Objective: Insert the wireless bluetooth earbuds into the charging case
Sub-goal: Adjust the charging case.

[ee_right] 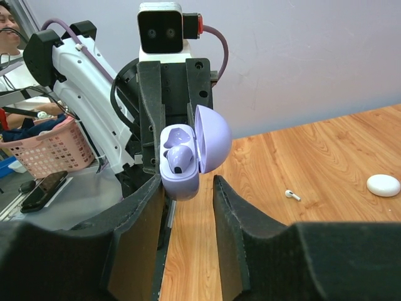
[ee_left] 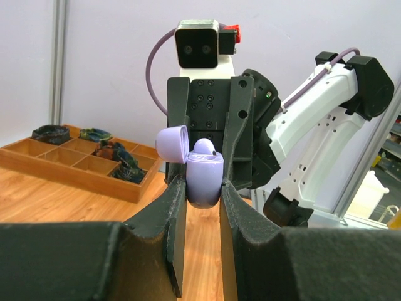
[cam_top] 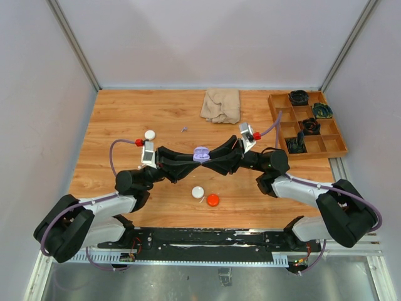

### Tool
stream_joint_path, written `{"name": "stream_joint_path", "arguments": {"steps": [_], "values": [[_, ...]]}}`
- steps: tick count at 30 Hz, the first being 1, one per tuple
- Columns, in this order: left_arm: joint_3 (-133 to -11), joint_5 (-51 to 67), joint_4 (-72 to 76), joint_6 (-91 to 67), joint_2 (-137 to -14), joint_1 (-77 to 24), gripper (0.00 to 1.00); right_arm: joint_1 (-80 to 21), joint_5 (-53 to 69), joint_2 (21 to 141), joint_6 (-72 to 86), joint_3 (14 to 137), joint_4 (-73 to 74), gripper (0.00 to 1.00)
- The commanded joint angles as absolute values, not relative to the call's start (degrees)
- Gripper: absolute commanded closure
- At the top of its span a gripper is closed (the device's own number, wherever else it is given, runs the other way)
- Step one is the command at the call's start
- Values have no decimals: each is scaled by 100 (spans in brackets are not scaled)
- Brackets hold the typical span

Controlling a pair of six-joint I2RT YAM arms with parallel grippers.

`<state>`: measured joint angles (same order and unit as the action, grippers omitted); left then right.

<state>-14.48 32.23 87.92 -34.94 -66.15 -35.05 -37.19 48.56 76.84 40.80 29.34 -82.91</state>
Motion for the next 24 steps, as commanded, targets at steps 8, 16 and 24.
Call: {"name": "stream_joint_path", "arguments": {"steps": [8,16,24], "values": [[-1616,3293,10176,-3419,-6772,-3604,100,-3821,4905,7484,4158,3118,-8715,61],[-1527,3340,10173,-3303,-6771,-3604,95,-3787,4996,7497,4041,3079,-8696,81],[-1248,3101,10120,-3134,-6717,-3604,67,-3522,5171,7445,3887,2942,-8597,99]]}}
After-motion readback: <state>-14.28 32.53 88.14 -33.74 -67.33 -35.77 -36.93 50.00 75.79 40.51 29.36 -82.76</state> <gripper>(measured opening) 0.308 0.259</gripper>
